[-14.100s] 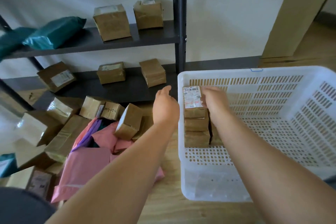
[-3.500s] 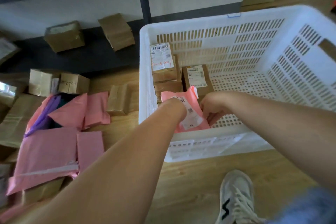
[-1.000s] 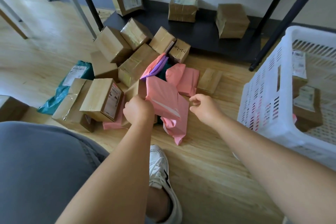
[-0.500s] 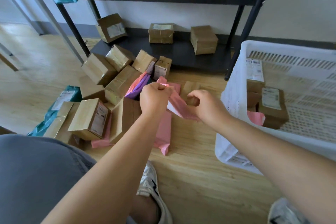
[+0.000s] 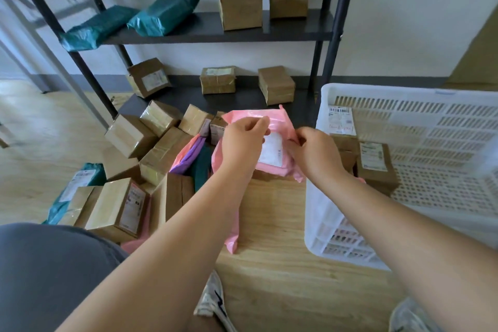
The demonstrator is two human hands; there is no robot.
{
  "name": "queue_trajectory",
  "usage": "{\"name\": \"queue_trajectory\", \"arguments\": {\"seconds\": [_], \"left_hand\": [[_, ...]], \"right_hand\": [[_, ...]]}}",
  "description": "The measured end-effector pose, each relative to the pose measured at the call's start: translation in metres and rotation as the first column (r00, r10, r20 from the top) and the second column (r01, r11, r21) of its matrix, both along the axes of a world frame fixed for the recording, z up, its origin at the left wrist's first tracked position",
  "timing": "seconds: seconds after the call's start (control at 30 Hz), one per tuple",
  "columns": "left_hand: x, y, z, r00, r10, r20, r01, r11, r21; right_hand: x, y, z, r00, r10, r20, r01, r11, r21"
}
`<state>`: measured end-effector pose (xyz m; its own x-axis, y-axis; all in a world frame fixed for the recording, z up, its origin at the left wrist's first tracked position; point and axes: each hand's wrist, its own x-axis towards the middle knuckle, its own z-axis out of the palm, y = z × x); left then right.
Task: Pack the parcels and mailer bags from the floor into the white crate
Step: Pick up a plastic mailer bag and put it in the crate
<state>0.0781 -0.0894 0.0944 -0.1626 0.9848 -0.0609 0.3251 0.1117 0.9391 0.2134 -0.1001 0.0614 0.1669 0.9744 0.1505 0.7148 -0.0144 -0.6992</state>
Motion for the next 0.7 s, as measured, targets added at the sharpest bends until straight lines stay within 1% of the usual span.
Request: {"name": "queue_trajectory", "arguments": {"seconds": [0.07,0.13,0.2,0.27,0.33,0.4,0.43,0.5,0.63,0.7], "left_hand": [[-0.006,0.001,-0.012,0.998,0.06,0.013,-0.059,0.997,-0.044],[-0.013,-0.001,-0.026,0.995,0.097,-0.005,-0.097,0.987,-0.131],[-0.015,-0.005,-0.035,0.992,0.119,0.048,-0.106,0.97,-0.22],[-0.013,-0.006,-0.04,0.987,0.128,0.1,-0.096,0.956,-0.278],[-0.01,-0.006,-0.04,0.978,0.143,0.152,-0.091,0.948,-0.304],[-0.007,-0.004,-0.039,0.945,0.181,0.274,-0.086,0.942,-0.325],[-0.006,-0.002,-0.038,0.938,0.194,0.289,-0.094,0.941,-0.326],[-0.006,0.001,-0.035,0.937,0.224,0.267,-0.132,0.937,-0.323],[-0.008,0.002,-0.028,0.894,0.309,0.324,-0.193,0.919,-0.345],[-0.007,0.004,-0.026,0.899,0.297,0.322,-0.191,0.928,-0.321]], "right_hand": [[0.006,0.004,-0.005,0.984,-0.064,-0.169,0.06,0.998,-0.027],[0.01,0.009,-0.008,0.933,-0.115,-0.341,0.094,0.993,-0.076],[0.012,0.011,-0.01,0.854,-0.148,-0.499,0.087,0.986,-0.145],[0.009,0.012,-0.012,0.765,-0.172,-0.621,0.054,0.977,-0.205],[0.002,0.009,-0.013,0.727,-0.179,-0.663,0.016,0.97,-0.244],[-0.004,0.007,-0.016,0.718,-0.182,-0.671,0.003,0.966,-0.258],[-0.006,0.007,-0.018,0.721,-0.181,-0.669,0.0,0.965,-0.261],[-0.01,0.006,-0.023,0.732,-0.189,-0.654,0.005,0.962,-0.272],[-0.011,0.006,-0.028,0.685,-0.21,-0.698,0.011,0.961,-0.278],[-0.008,0.006,-0.026,0.688,-0.21,-0.694,0.022,0.963,-0.27]]}}
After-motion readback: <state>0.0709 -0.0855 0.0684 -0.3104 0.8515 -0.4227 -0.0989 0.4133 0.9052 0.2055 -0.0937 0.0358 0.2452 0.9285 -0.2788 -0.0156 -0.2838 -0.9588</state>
